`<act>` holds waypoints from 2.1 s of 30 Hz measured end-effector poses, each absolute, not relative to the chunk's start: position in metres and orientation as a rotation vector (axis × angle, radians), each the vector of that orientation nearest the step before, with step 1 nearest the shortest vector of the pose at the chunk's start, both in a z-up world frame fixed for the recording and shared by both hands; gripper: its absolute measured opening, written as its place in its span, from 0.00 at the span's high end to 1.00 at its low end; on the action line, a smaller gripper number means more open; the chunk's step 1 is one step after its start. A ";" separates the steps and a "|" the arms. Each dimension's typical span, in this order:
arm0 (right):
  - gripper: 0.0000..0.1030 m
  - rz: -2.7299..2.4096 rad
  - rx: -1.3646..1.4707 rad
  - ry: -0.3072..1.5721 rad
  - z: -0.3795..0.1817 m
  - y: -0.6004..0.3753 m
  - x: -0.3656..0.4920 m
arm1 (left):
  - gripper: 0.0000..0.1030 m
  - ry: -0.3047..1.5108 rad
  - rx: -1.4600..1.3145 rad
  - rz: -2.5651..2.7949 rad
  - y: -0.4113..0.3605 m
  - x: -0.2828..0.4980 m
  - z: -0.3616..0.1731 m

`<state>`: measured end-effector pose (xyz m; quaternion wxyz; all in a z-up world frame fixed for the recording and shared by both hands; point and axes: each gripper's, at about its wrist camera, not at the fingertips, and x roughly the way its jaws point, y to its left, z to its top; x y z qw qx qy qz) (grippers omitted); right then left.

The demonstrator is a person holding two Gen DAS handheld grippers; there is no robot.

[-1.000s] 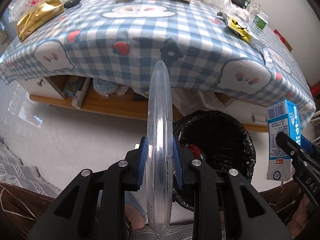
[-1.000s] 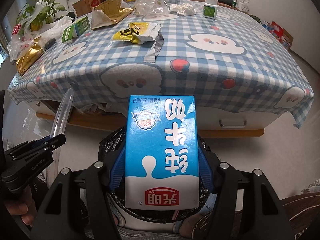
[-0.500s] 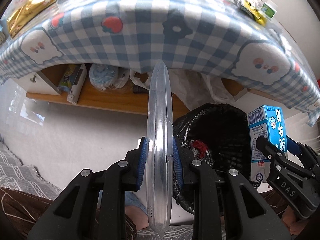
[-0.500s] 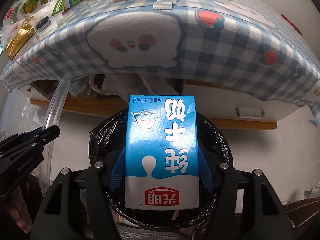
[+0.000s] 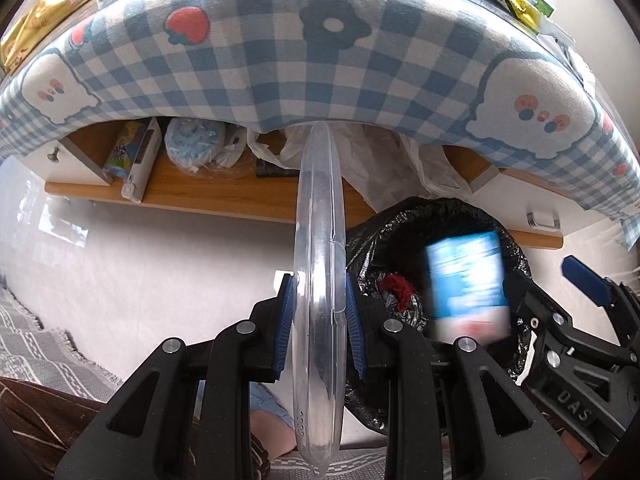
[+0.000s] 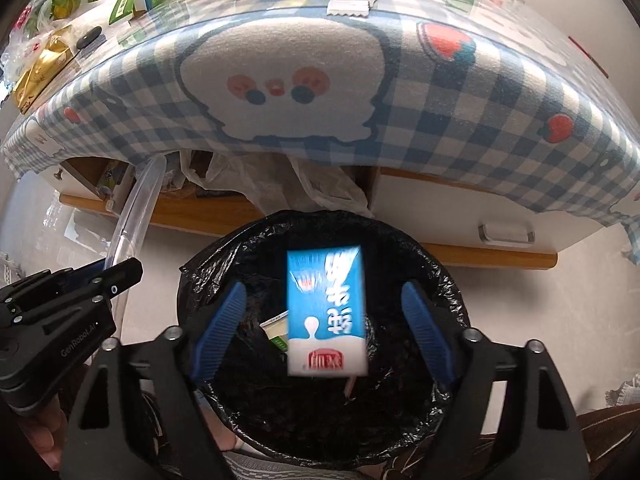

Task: Collect trash
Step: 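Open the right tool dropping the milk carton while the left tool drops the plastic tube, then move both tools back up toward the table items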

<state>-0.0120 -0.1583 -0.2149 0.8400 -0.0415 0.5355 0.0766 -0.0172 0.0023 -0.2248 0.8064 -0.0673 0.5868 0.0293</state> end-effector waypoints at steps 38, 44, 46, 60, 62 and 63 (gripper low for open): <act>0.08 -0.054 -0.046 1.074 -0.182 -0.289 -0.028 | 0.74 1.242 0.000 -0.065 -0.120 -0.016 -0.209; 0.08 -0.054 -0.041 1.068 -0.181 -0.286 -0.028 | 0.62 1.224 0.006 -0.045 -0.108 -0.018 -0.204; 0.08 -0.050 -0.039 1.064 -0.180 -0.284 -0.028 | 0.57 1.218 -0.001 -0.032 -0.101 -0.017 -0.201; 0.08 -0.022 0.009 0.938 -0.126 -0.275 -0.028 | 0.18 1.063 -0.053 -0.024 -0.069 -0.021 -0.135; 0.08 -0.024 0.001 0.921 -0.118 -0.274 -0.029 | 0.15 1.042 -0.064 -0.030 -0.065 -0.020 -0.124; 0.08 -0.022 -0.002 0.914 -0.114 -0.273 -0.029 | 0.13 1.027 -0.068 -0.031 -0.064 -0.019 -0.118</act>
